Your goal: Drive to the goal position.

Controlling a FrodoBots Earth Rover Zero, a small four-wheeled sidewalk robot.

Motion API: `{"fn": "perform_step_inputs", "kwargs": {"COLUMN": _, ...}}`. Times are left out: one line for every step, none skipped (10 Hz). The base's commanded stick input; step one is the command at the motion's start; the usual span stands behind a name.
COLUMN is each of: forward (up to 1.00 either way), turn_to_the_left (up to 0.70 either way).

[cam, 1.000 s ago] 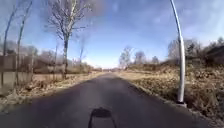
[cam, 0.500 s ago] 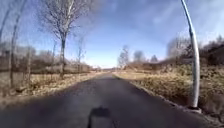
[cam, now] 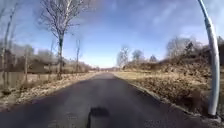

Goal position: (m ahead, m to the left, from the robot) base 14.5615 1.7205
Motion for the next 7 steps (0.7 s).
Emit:
{"fn": "perform_step_inputs", "kwargs": {"forward": 0.85, "turn_to_the_left": 0.0}}
{"fn": "perform_step_inputs", "kwargs": {"forward": 0.85, "turn_to_the_left": 0.0}}
{"fn": "perform_step_inputs", "kwargs": {"forward": 0.85, "turn_to_the_left": 0.0}}
{"fn": "perform_step_inputs", "kwargs": {"forward": 0.85, "turn_to_the_left": 0.0}}
{"fn": "perform_step_inputs", "kwargs": {"forward": 0.85, "turn_to_the_left": 0.01}}
{"fn": "perform_step_inputs", "kwargs": {"forward": 0.85, "turn_to_the_left": 0.04}}
{"fn": "perform_step_inputs", "kwargs": {"forward": 0.85, "turn_to_the_left": 0.05}}
